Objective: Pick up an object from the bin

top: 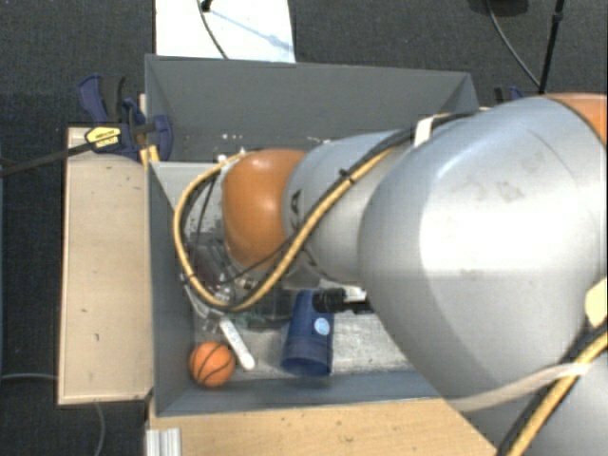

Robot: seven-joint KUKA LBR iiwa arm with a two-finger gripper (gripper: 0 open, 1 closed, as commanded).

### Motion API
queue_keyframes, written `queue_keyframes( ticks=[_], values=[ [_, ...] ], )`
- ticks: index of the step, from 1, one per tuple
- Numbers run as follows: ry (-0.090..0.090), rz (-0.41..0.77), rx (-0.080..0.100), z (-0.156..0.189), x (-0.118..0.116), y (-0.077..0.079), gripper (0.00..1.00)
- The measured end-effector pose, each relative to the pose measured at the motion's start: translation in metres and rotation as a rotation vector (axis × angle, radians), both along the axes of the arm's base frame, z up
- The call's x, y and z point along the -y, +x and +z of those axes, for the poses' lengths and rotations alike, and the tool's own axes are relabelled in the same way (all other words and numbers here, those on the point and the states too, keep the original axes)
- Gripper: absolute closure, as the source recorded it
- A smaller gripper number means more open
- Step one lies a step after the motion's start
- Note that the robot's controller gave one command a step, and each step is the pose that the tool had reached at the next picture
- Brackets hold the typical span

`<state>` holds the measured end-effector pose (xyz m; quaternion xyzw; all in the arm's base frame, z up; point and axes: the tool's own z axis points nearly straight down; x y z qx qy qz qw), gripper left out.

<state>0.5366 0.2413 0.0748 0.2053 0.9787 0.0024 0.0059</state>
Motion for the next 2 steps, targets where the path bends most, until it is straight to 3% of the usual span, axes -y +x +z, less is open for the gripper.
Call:
queue_keyframes(
  ticks=[2],
  values=[
    [-0.005, -0.001, -0.02, 0.023, 0.001, -0.004, 1.0]
  ],
)
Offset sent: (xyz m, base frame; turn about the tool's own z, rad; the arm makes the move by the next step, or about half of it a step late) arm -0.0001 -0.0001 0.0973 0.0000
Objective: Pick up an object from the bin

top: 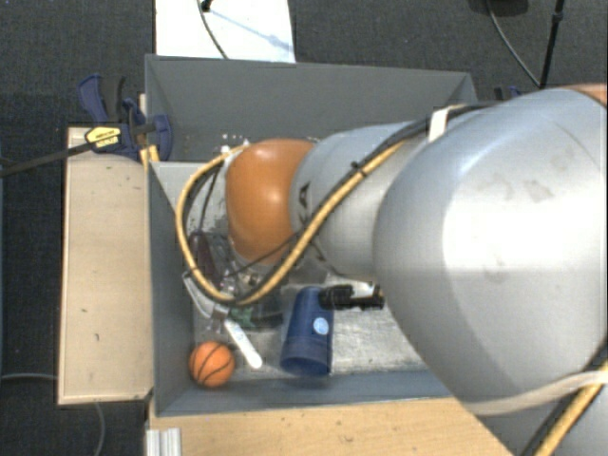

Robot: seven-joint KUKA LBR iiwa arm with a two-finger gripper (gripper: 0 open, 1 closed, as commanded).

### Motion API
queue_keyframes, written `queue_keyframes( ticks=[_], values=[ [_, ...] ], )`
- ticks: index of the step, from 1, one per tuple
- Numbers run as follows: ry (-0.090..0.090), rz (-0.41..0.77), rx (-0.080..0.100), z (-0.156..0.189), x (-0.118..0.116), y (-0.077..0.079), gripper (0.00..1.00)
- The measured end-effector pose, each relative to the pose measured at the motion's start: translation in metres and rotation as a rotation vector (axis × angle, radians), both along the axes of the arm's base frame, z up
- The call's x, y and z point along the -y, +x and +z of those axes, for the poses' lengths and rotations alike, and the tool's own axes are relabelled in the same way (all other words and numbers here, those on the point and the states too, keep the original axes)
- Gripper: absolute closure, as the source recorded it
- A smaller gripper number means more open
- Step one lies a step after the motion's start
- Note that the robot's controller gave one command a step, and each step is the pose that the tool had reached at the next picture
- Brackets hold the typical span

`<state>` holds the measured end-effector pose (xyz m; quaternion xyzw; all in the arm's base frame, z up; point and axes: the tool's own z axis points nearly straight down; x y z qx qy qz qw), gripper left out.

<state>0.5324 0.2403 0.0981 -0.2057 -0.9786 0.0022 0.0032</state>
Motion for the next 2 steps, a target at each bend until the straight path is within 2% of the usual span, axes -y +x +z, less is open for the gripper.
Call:
queue_keyframes(
  ticks=[2],
  values=[
    [0.005, 0.002, 0.01, 0.037, -0.001, 0.003, 1.0]
  ],
)
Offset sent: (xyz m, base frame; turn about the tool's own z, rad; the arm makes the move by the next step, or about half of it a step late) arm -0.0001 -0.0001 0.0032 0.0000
